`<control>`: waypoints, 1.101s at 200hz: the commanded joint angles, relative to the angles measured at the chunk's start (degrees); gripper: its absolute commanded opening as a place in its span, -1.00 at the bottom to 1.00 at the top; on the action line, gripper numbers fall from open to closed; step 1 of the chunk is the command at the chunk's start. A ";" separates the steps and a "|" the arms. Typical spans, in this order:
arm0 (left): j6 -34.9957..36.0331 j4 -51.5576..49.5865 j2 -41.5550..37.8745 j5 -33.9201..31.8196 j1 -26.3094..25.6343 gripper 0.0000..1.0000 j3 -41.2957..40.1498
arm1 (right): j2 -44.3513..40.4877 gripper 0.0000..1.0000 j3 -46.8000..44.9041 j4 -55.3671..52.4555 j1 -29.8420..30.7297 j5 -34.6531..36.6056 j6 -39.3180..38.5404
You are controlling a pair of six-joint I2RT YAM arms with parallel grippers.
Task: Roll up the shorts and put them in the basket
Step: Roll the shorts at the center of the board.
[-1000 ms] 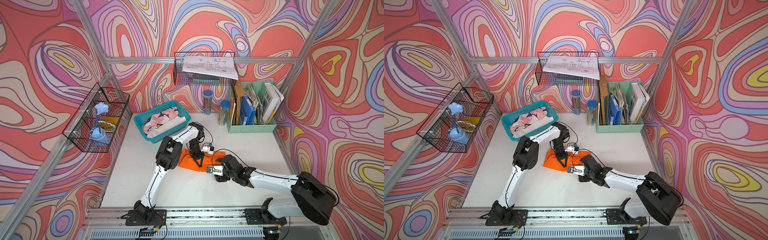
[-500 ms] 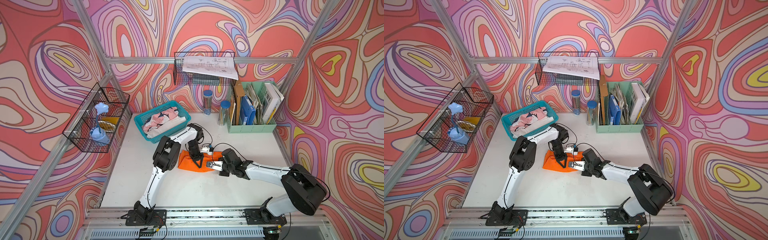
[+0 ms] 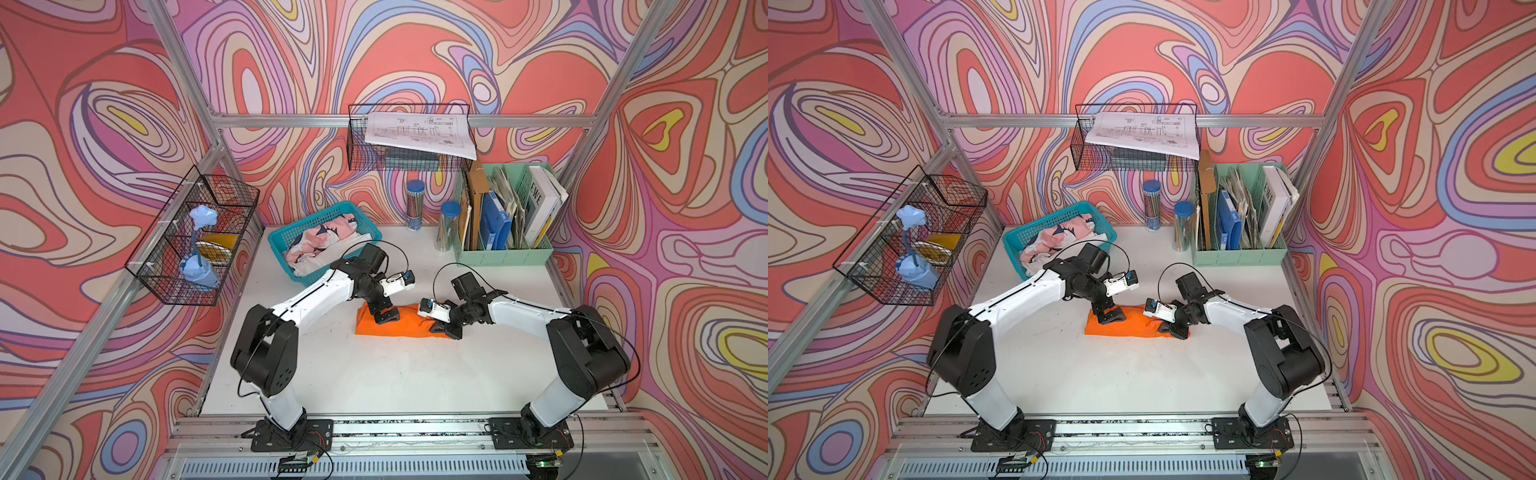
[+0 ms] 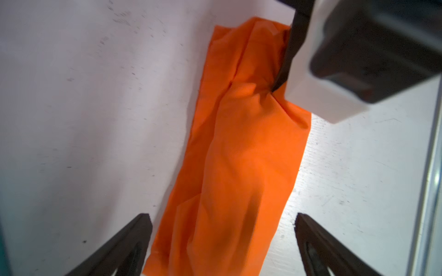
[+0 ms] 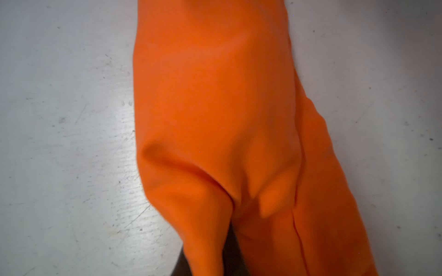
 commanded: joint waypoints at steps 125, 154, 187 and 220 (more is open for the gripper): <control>14.69 39.08 -5.62 -24.25 -18.11 0.97 -26.33 | 27.00 -1.00 25.28 -41.29 -6.91 -17.64 3.97; 14.91 38.88 -4.19 -23.23 -18.26 0.97 -25.86 | 29.18 -1.00 27.23 -44.20 -7.79 -19.57 3.10; 17.64 42.52 0.00 -26.35 -18.28 0.97 -25.54 | 30.60 -1.00 28.67 -48.05 -8.21 -20.87 0.24; 19.44 42.59 4.51 -27.60 -18.03 0.97 -23.80 | 31.65 -1.00 29.27 -50.35 -8.29 -21.69 -1.64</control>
